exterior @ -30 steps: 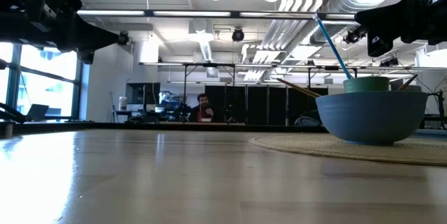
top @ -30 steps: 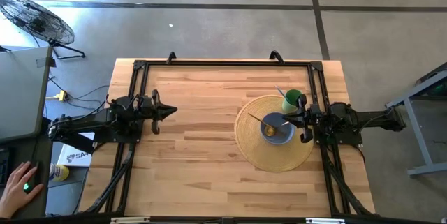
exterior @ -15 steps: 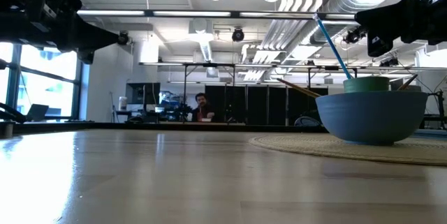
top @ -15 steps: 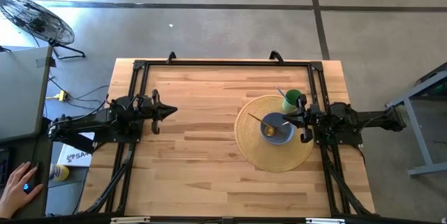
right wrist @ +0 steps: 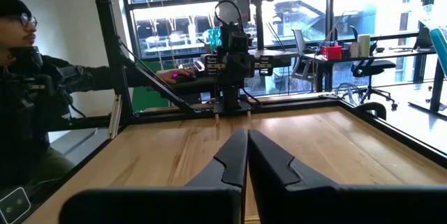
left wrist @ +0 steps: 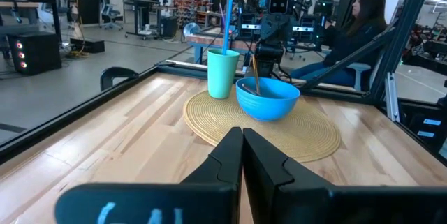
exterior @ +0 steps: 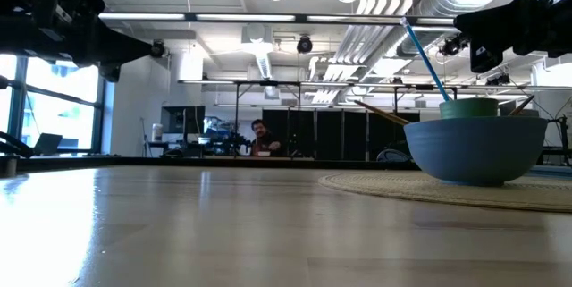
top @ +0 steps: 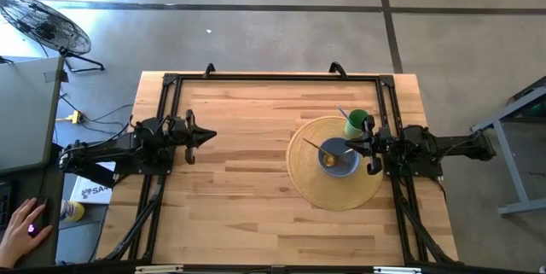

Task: Pick & Place Utensil
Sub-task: Return to Home Position

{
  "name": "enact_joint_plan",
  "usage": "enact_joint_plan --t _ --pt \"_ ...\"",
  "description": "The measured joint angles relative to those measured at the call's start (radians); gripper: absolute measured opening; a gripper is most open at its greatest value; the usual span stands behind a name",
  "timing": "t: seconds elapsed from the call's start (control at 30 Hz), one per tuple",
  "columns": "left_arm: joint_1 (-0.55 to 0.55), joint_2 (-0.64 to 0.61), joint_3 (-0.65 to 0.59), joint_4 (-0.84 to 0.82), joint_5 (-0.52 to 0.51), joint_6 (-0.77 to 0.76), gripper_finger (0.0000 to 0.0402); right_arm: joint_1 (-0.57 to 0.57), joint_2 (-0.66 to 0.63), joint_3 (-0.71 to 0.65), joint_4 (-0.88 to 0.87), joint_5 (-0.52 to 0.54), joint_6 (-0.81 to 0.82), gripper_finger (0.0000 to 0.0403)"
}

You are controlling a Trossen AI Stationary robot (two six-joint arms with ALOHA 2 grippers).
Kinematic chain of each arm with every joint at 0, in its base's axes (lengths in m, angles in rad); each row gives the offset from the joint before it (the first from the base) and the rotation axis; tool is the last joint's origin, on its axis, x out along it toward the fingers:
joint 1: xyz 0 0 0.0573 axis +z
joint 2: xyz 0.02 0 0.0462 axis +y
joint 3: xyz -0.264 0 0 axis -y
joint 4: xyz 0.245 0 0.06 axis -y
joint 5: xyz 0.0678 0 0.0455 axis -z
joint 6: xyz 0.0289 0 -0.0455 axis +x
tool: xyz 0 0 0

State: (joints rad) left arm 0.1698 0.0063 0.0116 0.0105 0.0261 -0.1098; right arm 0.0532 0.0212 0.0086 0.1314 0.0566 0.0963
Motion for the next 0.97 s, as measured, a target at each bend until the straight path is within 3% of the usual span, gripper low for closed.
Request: enact_joint_plan --t 0.97 --pt "0.000 0.000 0.000 0.000 0.000 0.000 0.0010 0.000 0.000 0.000 0.000 0.000 0.000 0.0007"
